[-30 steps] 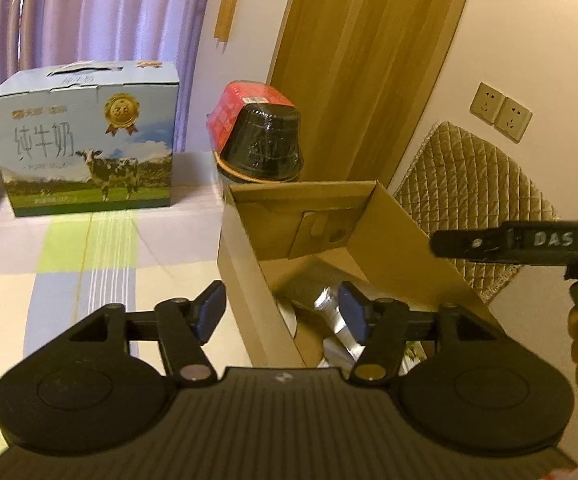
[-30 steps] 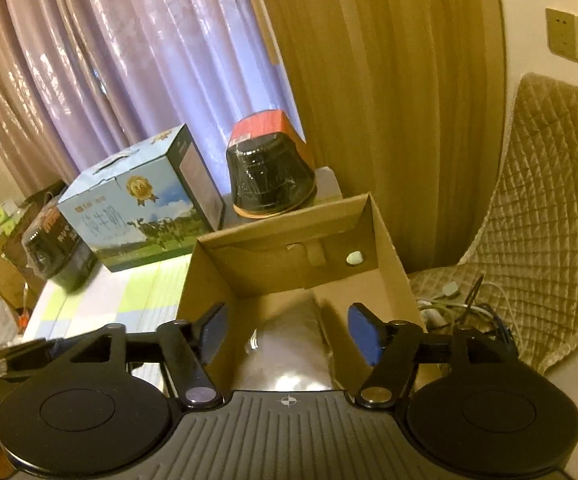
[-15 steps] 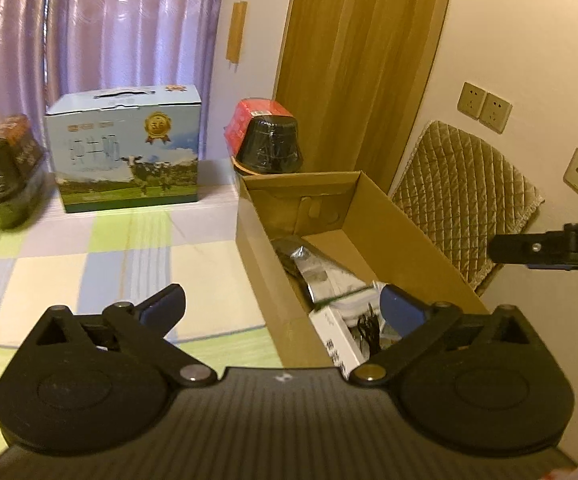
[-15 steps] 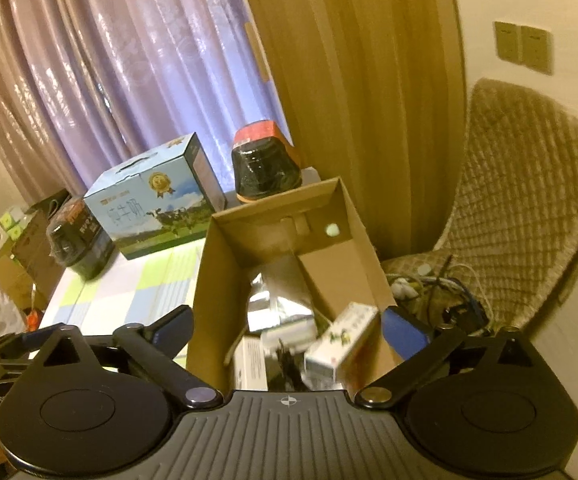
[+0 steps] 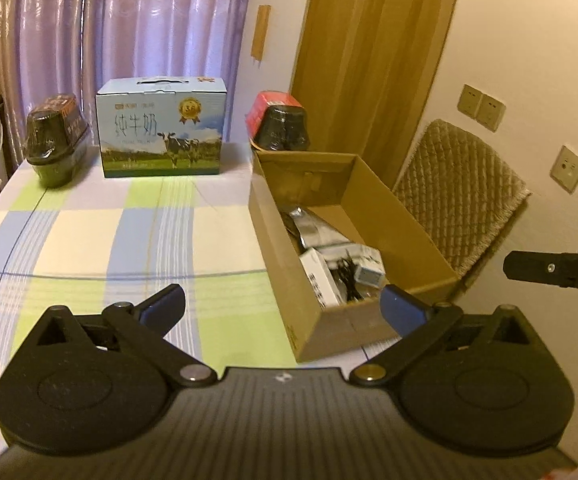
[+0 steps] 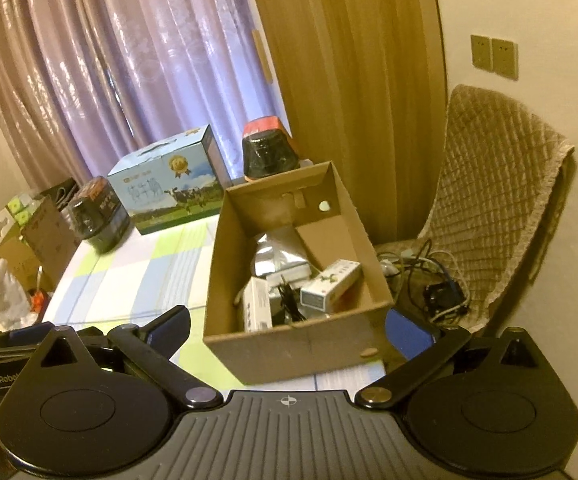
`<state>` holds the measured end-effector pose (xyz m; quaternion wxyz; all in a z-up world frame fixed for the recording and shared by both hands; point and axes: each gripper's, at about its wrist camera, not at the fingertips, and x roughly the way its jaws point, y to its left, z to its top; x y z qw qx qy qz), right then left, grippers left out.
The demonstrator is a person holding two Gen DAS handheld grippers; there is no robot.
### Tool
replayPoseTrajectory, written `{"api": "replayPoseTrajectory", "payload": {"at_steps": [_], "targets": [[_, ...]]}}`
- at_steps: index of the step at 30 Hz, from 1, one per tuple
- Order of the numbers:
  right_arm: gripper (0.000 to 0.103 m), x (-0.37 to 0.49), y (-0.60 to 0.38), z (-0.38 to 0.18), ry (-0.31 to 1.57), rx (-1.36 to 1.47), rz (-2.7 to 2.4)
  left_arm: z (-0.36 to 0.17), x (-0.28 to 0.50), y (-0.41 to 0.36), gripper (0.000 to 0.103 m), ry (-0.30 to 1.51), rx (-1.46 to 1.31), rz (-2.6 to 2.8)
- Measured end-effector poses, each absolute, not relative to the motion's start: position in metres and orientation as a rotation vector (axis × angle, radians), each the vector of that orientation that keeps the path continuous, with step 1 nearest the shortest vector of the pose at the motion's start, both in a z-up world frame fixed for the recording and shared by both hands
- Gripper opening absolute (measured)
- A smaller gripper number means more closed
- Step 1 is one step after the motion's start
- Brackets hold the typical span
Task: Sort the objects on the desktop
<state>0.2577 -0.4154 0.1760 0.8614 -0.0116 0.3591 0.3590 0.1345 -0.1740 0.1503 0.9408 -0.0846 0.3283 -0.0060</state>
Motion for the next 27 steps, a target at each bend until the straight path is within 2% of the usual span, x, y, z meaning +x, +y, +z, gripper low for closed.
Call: {"api": "replayPoseTrajectory", "payload": {"at_steps": [12,27], "targets": [[0.101,0.210,-0.458,0.181,0.707,-0.085,0.717,0.153,0.085,-0.204,0.102,0.676,-0.170,-0.066],[0.101,0.166,-0.467,0.175,0.662,-0.107,0.728,0.153,0.050,-0.219,0.102,0.692,-0.168,-0.072]]}}
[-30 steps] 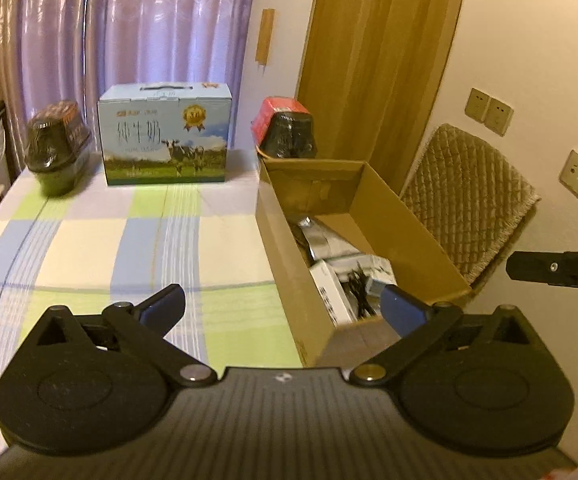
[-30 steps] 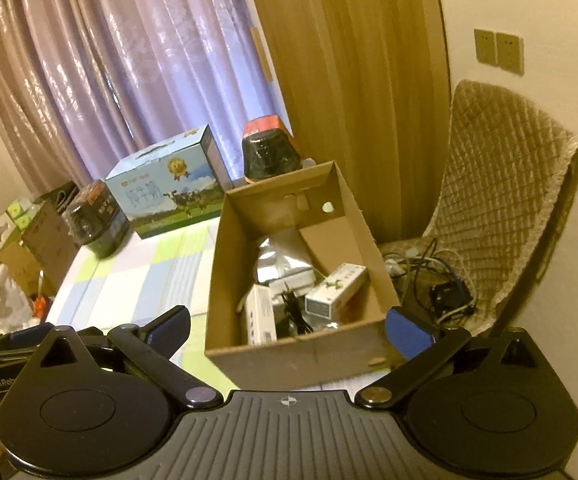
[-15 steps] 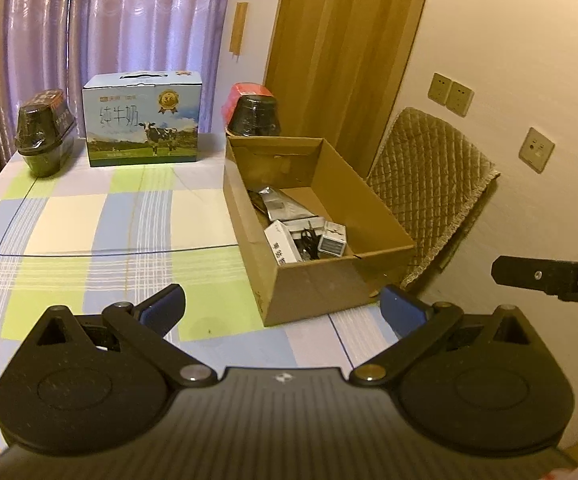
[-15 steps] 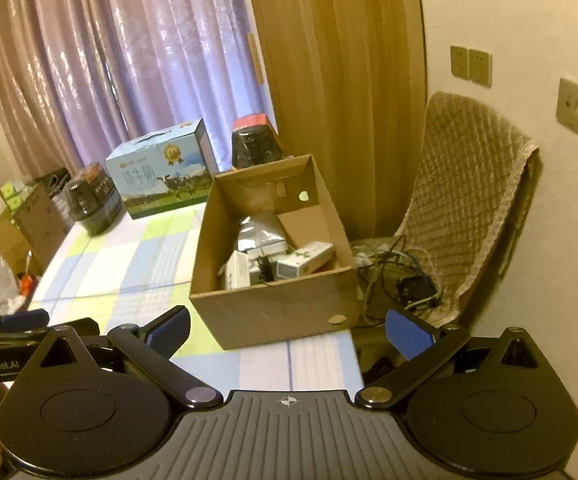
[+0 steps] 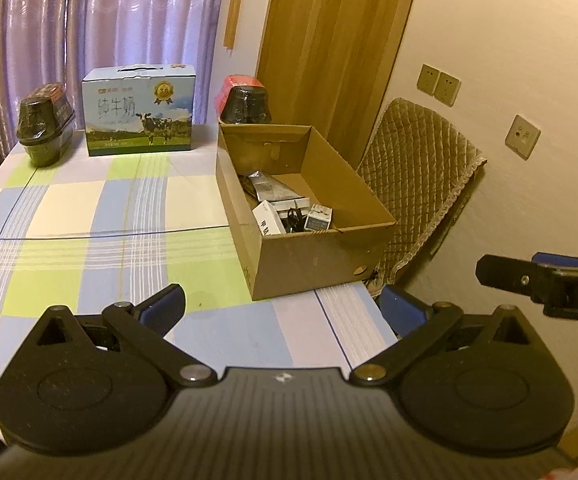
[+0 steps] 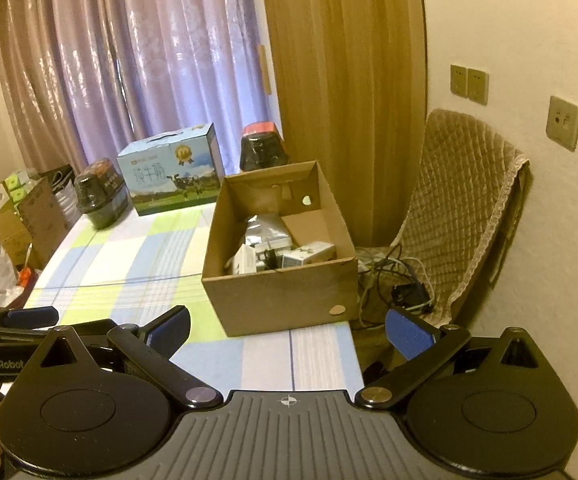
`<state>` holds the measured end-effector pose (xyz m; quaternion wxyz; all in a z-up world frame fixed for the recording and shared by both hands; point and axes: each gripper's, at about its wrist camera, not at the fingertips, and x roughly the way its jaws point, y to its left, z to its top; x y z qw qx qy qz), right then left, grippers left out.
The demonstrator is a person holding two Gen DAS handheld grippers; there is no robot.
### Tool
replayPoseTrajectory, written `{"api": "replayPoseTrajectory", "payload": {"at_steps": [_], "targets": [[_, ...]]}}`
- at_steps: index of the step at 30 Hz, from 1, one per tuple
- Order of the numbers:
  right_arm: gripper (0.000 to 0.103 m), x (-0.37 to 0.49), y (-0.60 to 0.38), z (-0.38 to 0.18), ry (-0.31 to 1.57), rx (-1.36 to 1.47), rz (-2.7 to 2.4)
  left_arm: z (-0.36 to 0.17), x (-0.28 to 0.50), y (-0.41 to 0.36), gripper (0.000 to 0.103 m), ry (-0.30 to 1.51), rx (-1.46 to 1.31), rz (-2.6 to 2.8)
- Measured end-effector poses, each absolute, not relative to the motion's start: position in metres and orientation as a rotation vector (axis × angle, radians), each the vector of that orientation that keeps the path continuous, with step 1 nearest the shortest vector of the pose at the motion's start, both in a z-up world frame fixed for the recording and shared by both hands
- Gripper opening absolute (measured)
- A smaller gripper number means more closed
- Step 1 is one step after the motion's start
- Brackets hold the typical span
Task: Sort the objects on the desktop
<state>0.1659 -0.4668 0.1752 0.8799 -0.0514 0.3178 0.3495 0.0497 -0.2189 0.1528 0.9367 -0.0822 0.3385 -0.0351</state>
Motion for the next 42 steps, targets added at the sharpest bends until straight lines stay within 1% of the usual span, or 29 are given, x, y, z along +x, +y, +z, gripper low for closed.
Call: {"api": "replayPoseTrajectory", "payload": {"at_steps": [17,42], "targets": [[0.101,0.154,-0.470,0.164,0.662,-0.115,0.716,0.143,0.047,-0.222,0.102,0.720,-0.183,-0.080],[0.101,0.155,-0.471,0.161,0.659,-0.113,0.713,0.139,0.044,-0.223,0.102,0.713,-0.183,-0.058]]}}
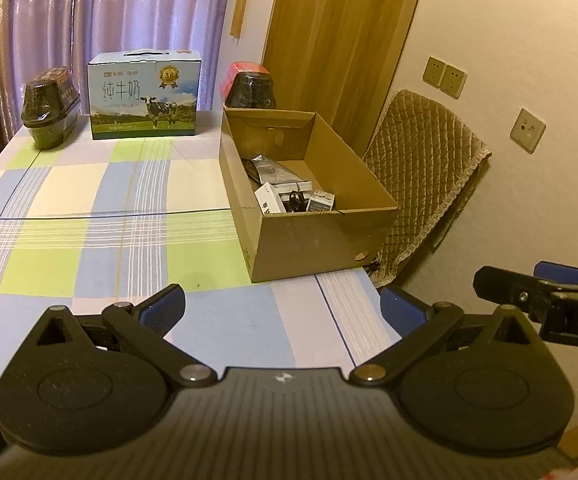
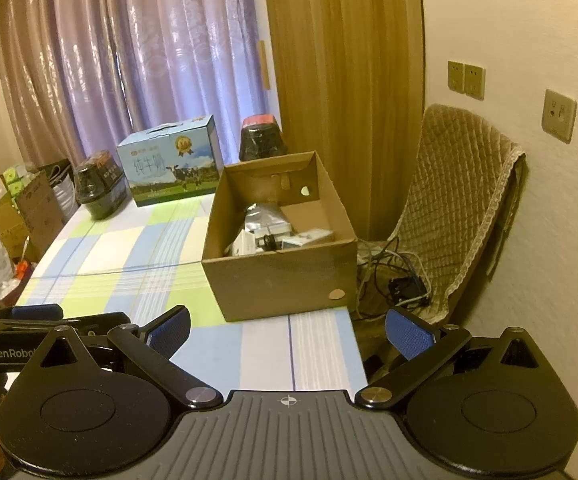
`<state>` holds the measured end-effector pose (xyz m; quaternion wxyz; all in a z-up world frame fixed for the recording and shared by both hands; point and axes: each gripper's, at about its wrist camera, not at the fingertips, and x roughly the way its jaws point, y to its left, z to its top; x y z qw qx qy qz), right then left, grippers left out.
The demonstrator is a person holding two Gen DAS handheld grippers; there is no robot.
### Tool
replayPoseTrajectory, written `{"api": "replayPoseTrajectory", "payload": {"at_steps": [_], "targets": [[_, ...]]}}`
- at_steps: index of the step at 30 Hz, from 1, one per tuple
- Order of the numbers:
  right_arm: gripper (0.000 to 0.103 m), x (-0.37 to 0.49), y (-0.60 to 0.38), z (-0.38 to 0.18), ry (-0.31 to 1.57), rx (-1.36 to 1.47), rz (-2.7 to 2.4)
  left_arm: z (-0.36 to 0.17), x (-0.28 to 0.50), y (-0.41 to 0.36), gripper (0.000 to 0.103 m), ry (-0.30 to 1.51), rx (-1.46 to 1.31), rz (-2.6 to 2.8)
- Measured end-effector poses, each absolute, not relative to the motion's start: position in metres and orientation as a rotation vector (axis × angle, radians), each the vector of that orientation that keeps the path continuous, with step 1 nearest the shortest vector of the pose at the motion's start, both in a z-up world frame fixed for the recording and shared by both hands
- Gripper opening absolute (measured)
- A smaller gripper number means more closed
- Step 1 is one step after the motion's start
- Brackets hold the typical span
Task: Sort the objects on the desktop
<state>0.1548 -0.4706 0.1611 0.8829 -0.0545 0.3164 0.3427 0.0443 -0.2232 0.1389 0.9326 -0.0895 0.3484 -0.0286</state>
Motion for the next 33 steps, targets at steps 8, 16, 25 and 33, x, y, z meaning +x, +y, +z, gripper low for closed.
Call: {"api": "replayPoseTrajectory", "payload": {"at_steps": [8,16,25,33], "targets": [[0.101,0.1556,-0.4701,0.1605,0.661,-0.116,0.711,0.1397,0.0433,-0.2249,0.102,0.710,-0.175,-0.059],[0.101,0.1536,-0.4708,0.1587,0.664,-0.115,0.713,0.1404,0.0440,-0.2251,0.102,0.710,-0.175,-0.061],[0.101,0.1530,-0.4718,0.1576,0.664,-0.118,0.712,0.1401,0.0438,-0.2262,0.102,0.709,-0.174,-0.060],[0.101,0.1528,-0.4722,0.1569,0.667,-0.122,0.713,0.1389,0.0449,-0.2256,0.102,0.714,-0.183,-0.064]]}}
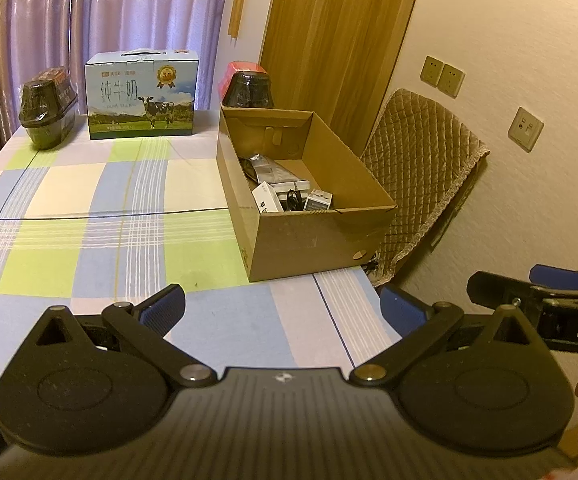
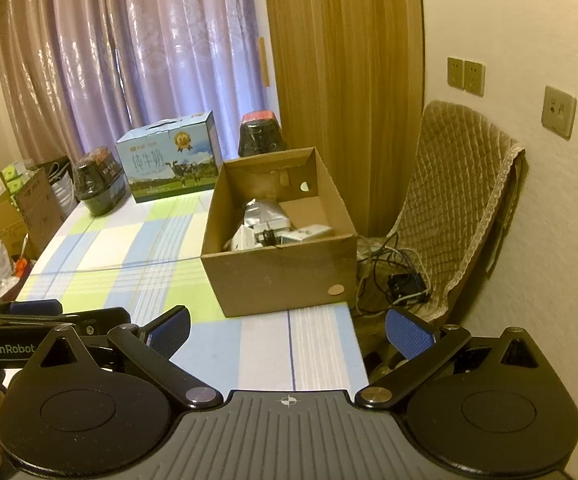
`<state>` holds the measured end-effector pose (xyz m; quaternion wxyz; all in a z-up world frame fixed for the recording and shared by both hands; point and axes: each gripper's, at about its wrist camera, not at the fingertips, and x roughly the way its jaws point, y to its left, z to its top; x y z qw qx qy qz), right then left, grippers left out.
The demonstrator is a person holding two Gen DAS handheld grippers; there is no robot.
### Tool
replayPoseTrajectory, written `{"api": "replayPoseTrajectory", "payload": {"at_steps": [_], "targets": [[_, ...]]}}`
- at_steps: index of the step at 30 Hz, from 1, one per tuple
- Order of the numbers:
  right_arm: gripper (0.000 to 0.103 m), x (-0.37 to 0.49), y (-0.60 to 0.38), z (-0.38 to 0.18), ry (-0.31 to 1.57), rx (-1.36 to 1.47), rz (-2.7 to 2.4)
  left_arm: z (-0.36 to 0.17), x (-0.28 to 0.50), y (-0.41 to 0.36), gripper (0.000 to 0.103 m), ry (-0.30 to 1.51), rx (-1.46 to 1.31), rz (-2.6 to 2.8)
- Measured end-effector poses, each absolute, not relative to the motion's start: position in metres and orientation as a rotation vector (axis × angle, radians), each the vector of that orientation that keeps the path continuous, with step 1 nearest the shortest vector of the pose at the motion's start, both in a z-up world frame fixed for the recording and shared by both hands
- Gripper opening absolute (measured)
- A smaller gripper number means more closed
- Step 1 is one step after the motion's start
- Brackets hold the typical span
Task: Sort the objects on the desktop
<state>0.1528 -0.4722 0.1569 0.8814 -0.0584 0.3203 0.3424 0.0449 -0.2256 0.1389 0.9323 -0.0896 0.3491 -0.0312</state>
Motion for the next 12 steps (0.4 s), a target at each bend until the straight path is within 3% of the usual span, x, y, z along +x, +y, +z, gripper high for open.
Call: {"api": "replayPoseTrajectory", "payload": {"at_steps": [12], "targets": [[0.101,0.1512,-0.4690,0.1519,0.678,-0.131,0.711,0.1360,0.0436,-0.2165,0.102,0.719,-0.197,-0.059]]}}
